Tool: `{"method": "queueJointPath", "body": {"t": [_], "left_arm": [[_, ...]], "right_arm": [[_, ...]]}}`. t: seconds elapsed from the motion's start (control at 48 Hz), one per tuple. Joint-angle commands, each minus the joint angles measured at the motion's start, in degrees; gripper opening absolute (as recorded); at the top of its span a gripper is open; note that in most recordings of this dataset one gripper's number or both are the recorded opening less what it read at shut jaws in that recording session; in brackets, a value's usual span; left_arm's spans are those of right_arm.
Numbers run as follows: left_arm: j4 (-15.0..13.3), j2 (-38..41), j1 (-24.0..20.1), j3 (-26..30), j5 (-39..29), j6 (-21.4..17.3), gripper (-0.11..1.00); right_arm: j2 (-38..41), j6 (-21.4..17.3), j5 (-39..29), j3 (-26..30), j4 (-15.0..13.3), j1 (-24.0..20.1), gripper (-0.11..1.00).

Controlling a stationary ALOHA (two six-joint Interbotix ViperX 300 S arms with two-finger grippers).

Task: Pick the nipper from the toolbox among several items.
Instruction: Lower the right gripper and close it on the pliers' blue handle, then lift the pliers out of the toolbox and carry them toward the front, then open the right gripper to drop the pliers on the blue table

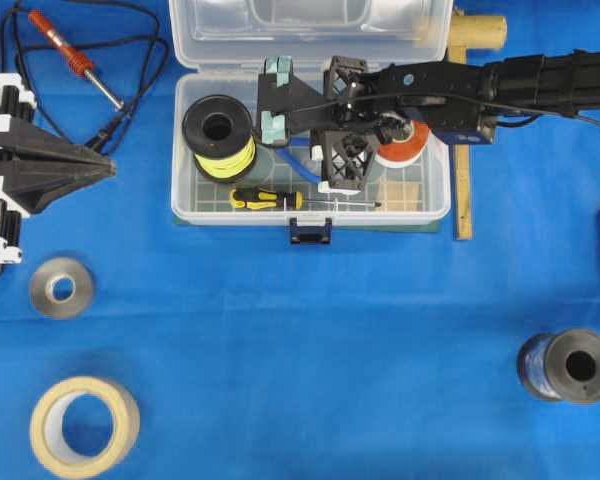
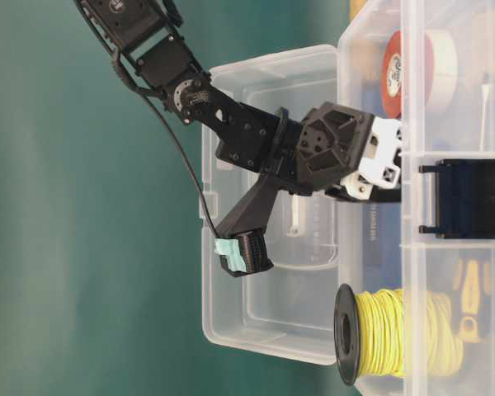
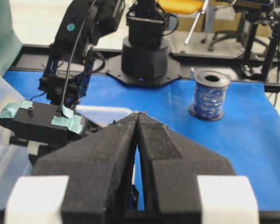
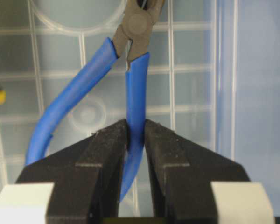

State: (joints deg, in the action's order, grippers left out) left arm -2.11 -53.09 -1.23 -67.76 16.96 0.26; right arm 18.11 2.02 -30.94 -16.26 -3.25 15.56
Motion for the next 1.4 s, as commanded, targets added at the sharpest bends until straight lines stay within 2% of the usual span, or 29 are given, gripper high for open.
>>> {"method": "queueJointPath", "body": {"t": [0.0, 0.271, 0.396, 0.459, 0.688, 0.813, 0.959, 1.167, 1.376], "left_arm": [[-0.18, 0.26, -0.09, 0.70, 0.62, 0.09, 0.00], [-0.09, 0.44, -0.26, 0.70, 0.70, 0.09, 0.00], [-0.09, 0.44, -0.26, 0.70, 0.62, 0.09, 0.00], [-0.09, 0.44, -0.26, 0.70, 0.62, 0.09, 0.00], [-0.09, 0.44, -0.35, 0.62, 0.62, 0.09, 0.00], [-0.09, 0.44, -0.44, 0.53, 0.62, 0.09, 0.00], [-0.09, 0.44, -0.44, 0.35, 0.62, 0.09, 0.00], [-0.18, 0.53, -0.44, 0.09, 0.88, 0.18, 0.00], [-0.09, 0.62, -0.44, -0.18, 0.97, 0.18, 0.00]], "right_arm": [[-5.01, -0.18, 0.26, 0.53, 0.00, 0.26, 0.14], [-16.70, -0.79, 0.00, -0.97, 0.00, 0.62, 0.14], [-21.88, -1.58, -0.70, -2.72, 0.00, -0.70, 0.14], [-24.26, -2.37, -0.53, -3.96, 0.00, -2.20, 0.14], [-29.44, -7.12, 2.29, -9.14, 0.09, -13.10, 0.14], [-28.83, -11.51, 4.57, -10.99, 0.00, -19.42, 0.14], [-25.22, -16.00, 9.84, -13.89, 0.00, -23.99, 0.14], [-17.67, -22.06, 17.31, -18.02, 0.00, -25.22, 0.14], [-12.66, -24.70, 23.29, -19.51, 0.44, -25.49, 0.14]]}}
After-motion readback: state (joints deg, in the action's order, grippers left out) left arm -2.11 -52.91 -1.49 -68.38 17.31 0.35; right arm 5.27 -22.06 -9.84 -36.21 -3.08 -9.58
